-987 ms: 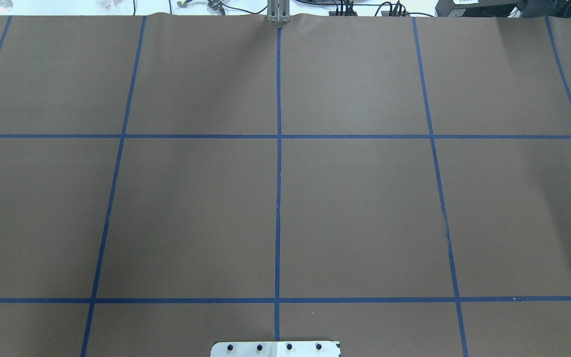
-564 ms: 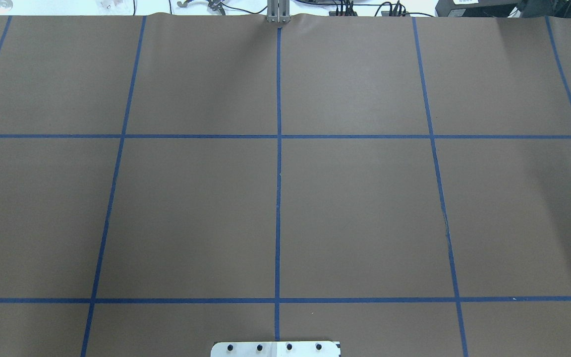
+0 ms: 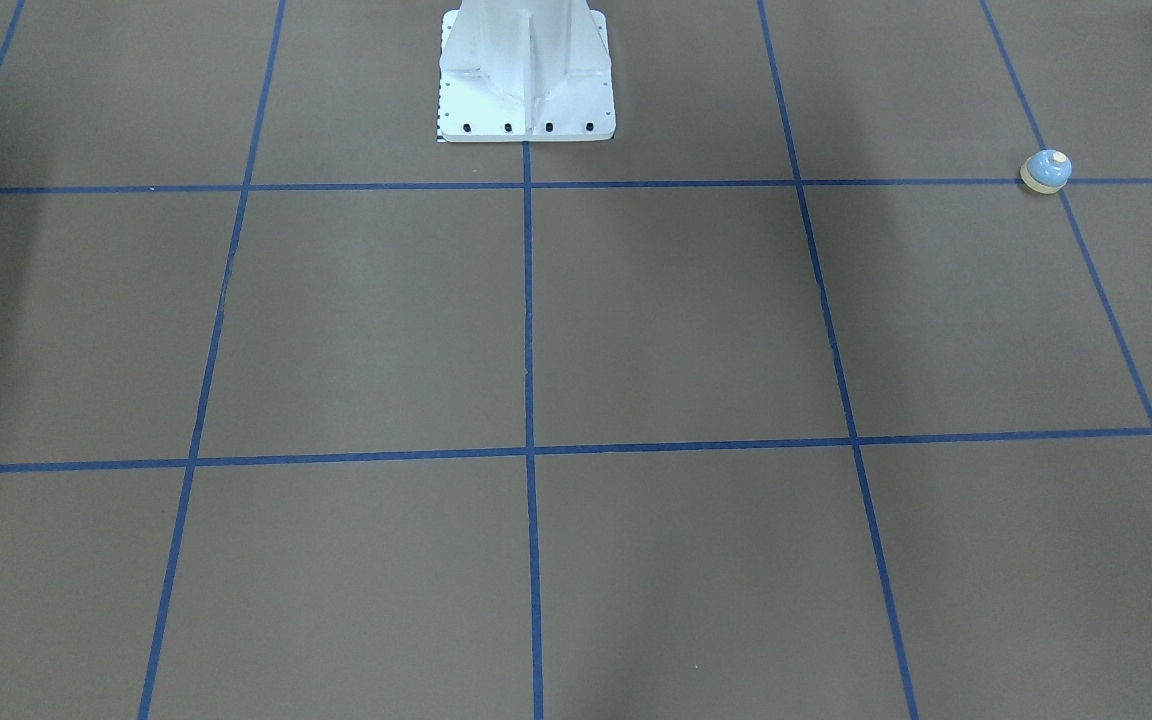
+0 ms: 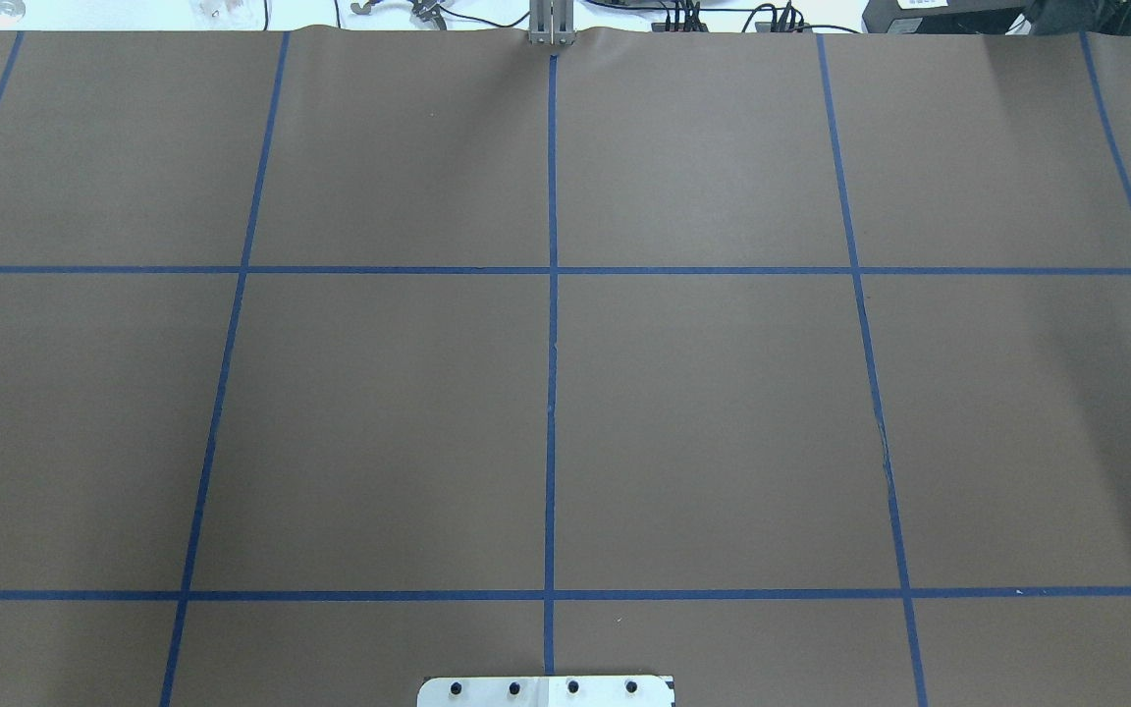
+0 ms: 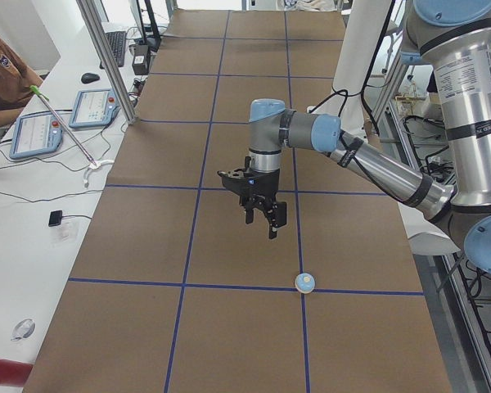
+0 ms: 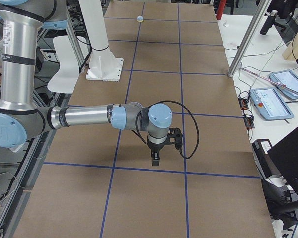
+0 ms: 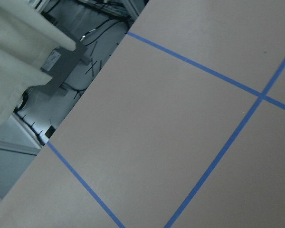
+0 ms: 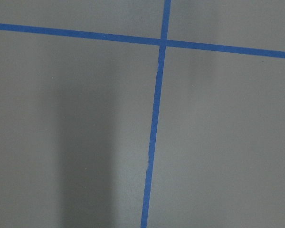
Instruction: Place and press bell with both arms
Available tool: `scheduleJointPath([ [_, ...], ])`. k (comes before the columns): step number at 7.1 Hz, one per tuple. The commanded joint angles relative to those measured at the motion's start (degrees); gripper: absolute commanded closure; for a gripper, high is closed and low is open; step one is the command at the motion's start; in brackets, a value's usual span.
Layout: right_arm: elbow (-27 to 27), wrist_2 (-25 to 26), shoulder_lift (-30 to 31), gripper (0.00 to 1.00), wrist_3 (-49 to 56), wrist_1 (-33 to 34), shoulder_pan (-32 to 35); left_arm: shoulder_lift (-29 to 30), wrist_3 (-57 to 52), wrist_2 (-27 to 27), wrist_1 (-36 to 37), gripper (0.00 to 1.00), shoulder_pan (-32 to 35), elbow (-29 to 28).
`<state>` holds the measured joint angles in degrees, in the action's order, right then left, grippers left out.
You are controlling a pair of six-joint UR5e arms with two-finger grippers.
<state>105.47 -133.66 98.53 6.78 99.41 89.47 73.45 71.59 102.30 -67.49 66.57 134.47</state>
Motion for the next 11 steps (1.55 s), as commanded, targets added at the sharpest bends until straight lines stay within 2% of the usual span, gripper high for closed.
scheduleJointPath([
  [1, 0.4, 0.1, 0.0, 0.0, 0.1, 0.0, 0.0, -2.2, 33.6, -3.2, 0.3, 0.0, -18.7, -0.1],
  [3, 1.4, 0.2, -0.1, 0.0, 0.2, 0.0, 0.0, -5.0, 59.3, -3.9, 0.3, 0.0, -34.3, -0.4],
  [5, 1.6, 0.2, -0.1, 0.0, 0.2, 0.0, 0.0, -8.0, 76.3, -7.5, -0.2, 0.0, -47.1, -2.4],
  [8, 1.6, 0.2, -0.1, 0.0, 0.2, 0.0, 0.0, -8.0, 88.3, -11.3, -2.7, 0.0, -52.8, -10.8],
  [9, 2.0, 0.2, -0.2, 0.0, 0.2, 0.0, 0.0, -8.1, 89.2, -14.0, -6.2, 0.0, -52.9, -13.9],
  [11, 1.9, 0.5, -0.3, 0.0, 0.2, 0.0, 0.1, -8.0, 89.3, -15.1, -8.6, 0.0, -53.0, -16.8],
])
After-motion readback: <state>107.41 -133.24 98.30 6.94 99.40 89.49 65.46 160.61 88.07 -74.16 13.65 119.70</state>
